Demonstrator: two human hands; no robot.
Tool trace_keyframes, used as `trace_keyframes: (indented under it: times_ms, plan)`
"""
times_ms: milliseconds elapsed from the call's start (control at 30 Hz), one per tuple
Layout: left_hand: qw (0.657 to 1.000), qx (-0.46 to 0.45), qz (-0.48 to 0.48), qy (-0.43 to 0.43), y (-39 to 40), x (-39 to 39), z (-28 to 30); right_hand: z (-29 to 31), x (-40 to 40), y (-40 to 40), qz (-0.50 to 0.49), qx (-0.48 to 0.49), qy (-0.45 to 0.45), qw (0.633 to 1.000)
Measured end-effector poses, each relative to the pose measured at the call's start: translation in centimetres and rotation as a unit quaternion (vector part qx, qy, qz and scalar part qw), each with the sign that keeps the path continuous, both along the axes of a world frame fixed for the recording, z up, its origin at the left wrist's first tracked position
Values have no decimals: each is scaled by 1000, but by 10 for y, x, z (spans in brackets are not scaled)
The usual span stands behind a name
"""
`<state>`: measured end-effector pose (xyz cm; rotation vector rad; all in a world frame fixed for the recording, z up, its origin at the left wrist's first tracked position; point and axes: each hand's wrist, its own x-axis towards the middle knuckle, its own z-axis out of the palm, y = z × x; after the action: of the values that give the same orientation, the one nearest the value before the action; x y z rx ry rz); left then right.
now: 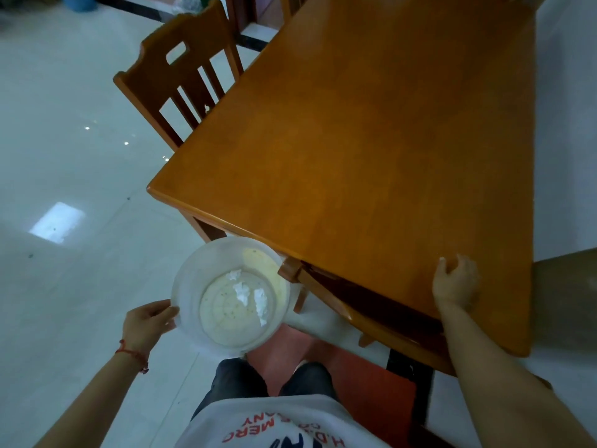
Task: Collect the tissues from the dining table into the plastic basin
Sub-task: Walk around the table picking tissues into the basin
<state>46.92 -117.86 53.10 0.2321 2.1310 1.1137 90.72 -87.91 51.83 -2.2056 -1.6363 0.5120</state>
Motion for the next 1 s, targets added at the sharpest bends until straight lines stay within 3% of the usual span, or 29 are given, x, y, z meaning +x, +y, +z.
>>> trace_keyframes:
  times_ms: [500,1000]
  plan:
    - [1000,-9,13,1,1,2,2,-14,-37,4,86,-10,35,996]
    - [1000,-23,8,10,1,2,4,1,-182,-8,286,-31,92,953]
